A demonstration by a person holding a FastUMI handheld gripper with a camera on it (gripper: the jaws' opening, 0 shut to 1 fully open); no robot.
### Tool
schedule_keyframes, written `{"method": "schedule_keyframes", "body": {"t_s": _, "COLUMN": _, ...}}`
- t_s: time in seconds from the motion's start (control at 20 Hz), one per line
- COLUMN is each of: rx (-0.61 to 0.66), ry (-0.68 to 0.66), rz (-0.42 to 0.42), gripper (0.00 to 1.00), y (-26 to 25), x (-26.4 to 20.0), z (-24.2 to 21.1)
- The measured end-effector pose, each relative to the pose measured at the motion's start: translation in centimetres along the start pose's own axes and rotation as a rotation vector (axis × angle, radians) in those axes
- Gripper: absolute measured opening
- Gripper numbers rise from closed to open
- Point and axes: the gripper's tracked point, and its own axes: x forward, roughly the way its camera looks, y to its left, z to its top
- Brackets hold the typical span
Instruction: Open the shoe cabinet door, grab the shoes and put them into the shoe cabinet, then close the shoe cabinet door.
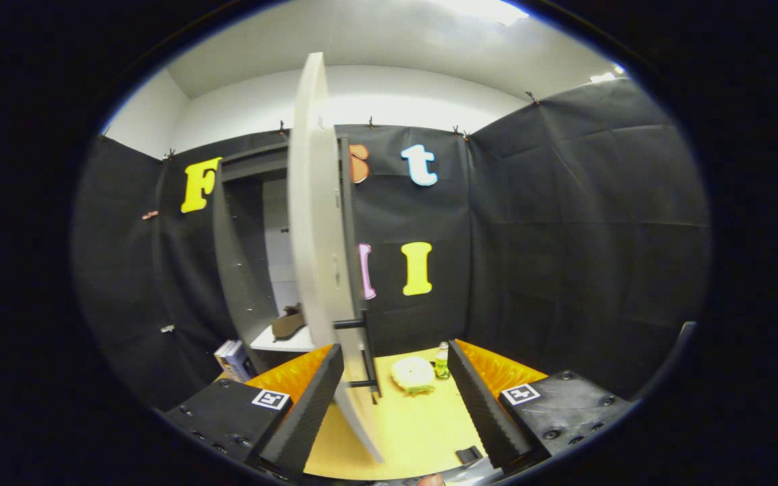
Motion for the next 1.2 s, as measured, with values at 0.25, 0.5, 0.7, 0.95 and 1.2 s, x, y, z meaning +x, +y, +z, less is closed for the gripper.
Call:
{"method": "schedule_keyframes", "body": {"t_s": 0.25, "rx": -0.012, "ry": 0.027, "rz": -0.084, "gripper": 0.98, "y": -5.0, "x": 5.3, "z": -2.2}}
{"method": "schedule_keyframes", "body": {"t_s": 0.5, "rx": 0.016, "ry": 0.006, "rz": -0.047, "gripper": 0.98, "y": -4.2, "x": 7.2, "z": -2.1}}
{"method": "schedule_keyframes", "body": {"t_s": 0.7, "rx": 0.003, "ry": -0.010, "rz": -0.026, "gripper": 0.96, "y": -2.4, "x": 7.3, "z": -2.0}}
{"method": "schedule_keyframes", "body": {"t_s": 0.95, "rx": 0.000, "ry": 0.011, "rz": 0.005, "gripper": 0.98, "y": 1.4, "x": 6.0, "z": -2.7}}
{"method": "schedule_keyframes", "body": {"t_s": 1.2, "rx": -0.021, "ry": 0.001, "rz": 0.003, "gripper": 0.98, "y": 6.3, "x": 6.8, "z": -5.4}}
